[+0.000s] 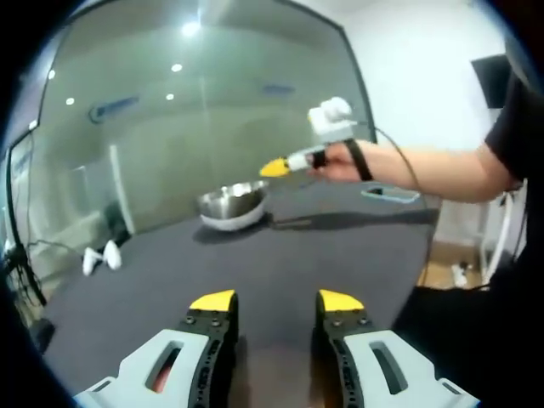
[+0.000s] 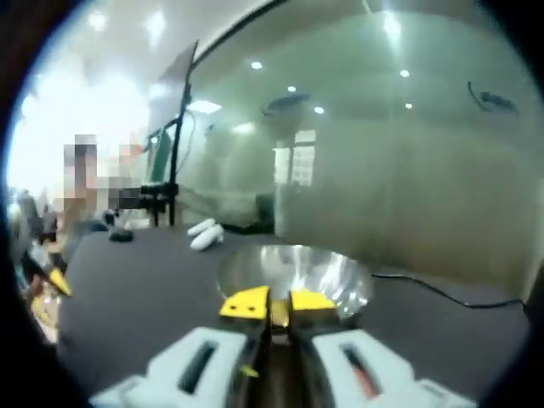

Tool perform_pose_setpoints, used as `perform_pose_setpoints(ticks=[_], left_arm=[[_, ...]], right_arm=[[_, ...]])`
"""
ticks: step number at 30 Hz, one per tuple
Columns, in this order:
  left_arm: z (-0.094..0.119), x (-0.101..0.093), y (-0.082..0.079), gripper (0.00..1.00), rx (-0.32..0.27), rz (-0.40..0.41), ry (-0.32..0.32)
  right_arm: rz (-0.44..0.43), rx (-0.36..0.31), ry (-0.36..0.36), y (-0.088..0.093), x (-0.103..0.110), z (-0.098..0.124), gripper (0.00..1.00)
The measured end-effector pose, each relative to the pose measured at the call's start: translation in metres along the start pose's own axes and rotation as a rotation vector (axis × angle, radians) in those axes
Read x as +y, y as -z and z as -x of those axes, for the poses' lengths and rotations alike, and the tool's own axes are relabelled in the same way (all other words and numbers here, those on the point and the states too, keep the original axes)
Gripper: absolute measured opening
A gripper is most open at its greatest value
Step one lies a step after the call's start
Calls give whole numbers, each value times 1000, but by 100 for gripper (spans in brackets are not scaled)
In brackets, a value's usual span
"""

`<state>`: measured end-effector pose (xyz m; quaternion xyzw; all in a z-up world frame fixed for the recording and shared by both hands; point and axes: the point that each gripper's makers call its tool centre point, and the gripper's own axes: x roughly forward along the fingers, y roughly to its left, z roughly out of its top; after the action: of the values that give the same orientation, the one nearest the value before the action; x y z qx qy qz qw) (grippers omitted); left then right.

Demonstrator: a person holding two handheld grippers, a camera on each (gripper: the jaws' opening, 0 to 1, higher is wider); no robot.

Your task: Pick up the QQ candy scattered on the table and place it into the stainless steel bowl on the table

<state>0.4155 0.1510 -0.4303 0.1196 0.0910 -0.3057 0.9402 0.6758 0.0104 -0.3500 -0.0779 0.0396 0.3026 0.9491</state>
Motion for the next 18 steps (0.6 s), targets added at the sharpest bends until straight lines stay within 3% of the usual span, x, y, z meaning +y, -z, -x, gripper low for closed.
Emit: perform_pose_setpoints(ticks=[4,9,13,15,16,17,18], left_arm=[[1,0,-1,38,-3,0,1],[5,4,-2,38,0,3,-5],[5,7,-2,38,-1,4,-15],[5,6,-2,38,-1,3,-14],[5,5,-2,38,-2,4,-12],[5,5,-2,38,-2,3,-11],[5,5,-2,38,-1,1,-10]], right_arm=[[-14,5,24,-14,-16,-20,9],[-16,-6,6,-25,-4,-13,9],[38,3,16,-25,-9,-21,9],[10,37,-15,-16,-7,-24,18],[-28,65,-47,-10,-3,-26,30],[-48,88,-62,-4,-3,-28,35],[-52,71,-40,-5,-8,-27,32]])
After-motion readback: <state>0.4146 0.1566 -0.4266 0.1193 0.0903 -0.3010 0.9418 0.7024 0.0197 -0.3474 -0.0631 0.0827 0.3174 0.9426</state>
